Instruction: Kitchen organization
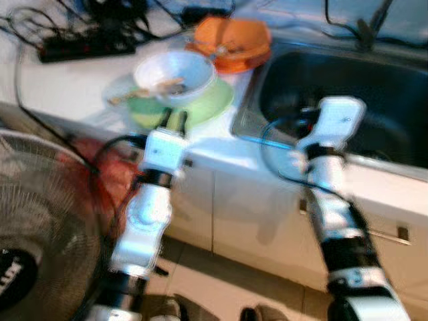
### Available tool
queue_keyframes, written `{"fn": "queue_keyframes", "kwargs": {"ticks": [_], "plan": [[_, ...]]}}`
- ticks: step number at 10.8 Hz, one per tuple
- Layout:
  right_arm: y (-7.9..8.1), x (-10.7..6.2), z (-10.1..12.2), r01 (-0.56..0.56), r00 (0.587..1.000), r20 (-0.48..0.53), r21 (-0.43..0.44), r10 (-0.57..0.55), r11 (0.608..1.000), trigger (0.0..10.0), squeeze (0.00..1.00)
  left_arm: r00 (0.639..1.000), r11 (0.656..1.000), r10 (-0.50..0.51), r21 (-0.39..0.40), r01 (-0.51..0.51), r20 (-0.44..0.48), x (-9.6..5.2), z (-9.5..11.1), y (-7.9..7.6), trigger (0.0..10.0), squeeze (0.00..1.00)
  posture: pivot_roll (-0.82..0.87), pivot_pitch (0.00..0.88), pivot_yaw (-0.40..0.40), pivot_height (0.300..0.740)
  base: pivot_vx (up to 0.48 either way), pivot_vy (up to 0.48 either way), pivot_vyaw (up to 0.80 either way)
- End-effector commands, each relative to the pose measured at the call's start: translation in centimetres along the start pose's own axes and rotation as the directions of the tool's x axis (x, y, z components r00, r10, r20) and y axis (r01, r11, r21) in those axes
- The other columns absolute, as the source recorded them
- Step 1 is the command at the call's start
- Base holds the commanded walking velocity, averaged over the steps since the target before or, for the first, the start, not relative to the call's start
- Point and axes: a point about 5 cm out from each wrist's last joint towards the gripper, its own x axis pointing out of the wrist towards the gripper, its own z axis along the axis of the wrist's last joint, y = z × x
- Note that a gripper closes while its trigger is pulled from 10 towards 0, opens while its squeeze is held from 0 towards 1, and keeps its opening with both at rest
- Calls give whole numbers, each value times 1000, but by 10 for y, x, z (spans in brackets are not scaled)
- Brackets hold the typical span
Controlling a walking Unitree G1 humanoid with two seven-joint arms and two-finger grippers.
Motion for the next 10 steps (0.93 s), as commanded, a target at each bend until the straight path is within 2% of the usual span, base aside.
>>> {"fn": "queue_keyframes", "kwargs": {"ticks": [1,5,8,10], "plan": [[4,1,1,-6,1000,3,18,6,1000,10000,0,1000,1000,15,12,-15,-5,-2,-2,5,10000,0,21,158,11,740,0,0,0],[6,0,0,-12,1000,-5,16,12,1000,10000,0,1000,1000,13,22,-13,-7,-2,-2,4,10000,0,20,157,11,740,0,0,0],[7,0,-2,-19,1000,-12,11,19,1000,10000,0,999,996,52,67,-52,-3,-3,-3,8,10000,0,23,155,10,740,0,0,0],[7,-1,-2,-17,1000,-14,11,17,1000,10000,0,995,988,83,128,-89,53,-2,6,12,10000,0,22,154,11,740,0,0,0]]}}
